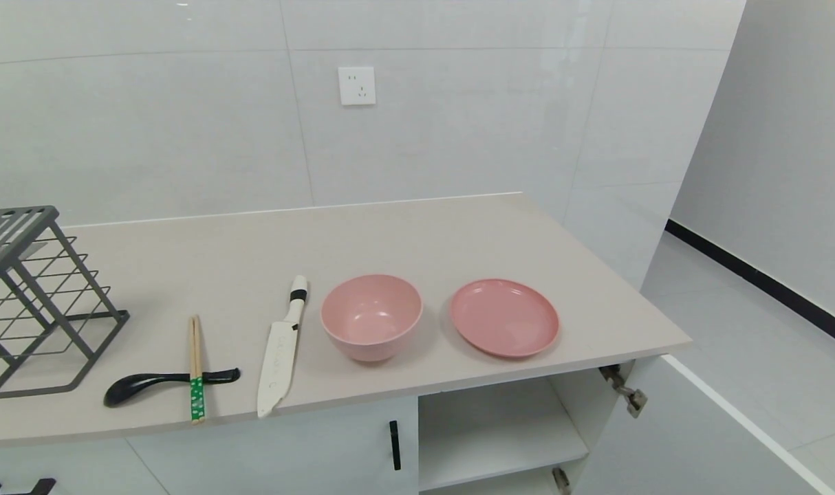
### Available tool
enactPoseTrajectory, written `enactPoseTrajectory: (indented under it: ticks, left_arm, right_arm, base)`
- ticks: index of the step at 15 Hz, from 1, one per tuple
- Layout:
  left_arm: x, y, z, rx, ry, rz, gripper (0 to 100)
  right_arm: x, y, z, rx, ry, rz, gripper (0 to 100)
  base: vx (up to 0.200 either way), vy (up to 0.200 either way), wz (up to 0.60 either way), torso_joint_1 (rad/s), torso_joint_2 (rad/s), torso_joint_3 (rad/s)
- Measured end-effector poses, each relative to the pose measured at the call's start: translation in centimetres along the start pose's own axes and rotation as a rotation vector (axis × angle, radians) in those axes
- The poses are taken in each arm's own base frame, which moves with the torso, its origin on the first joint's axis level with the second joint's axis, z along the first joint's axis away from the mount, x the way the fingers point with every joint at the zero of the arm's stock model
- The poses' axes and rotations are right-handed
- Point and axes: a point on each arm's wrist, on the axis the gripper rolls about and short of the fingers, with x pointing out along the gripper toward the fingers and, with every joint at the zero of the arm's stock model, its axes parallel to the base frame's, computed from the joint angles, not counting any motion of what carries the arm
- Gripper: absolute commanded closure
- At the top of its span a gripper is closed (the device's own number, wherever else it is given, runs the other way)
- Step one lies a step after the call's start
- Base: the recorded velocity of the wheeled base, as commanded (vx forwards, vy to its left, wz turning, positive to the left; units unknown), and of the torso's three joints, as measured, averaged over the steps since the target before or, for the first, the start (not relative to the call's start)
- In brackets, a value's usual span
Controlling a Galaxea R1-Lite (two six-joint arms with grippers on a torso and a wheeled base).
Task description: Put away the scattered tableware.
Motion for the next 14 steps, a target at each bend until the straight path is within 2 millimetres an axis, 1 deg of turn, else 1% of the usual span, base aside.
enactPoseTrajectory:
  ticks: [6,8,14]
  left_arm:
    - [0.00,0.00,0.02,0.000,-0.002,0.000,0]
    - [0.00,0.00,0.02,-0.001,-0.001,0.000,0]
    - [0.00,0.00,0.01,-0.001,-0.001,0.000,0]
  right_arm:
    - [0.00,0.00,0.02,0.001,-0.002,0.000,0]
    - [0.00,0.00,0.02,0.001,-0.001,0.000,0]
    - [0.00,0.00,0.01,0.000,-0.001,0.000,0]
  base:
    - [0.000,0.000,0.00,0.163,-0.46,-0.293]
    - [0.000,0.000,0.00,0.058,-0.14,-0.093]
    - [0.000,0.000,0.00,0.000,0.00,0.000]
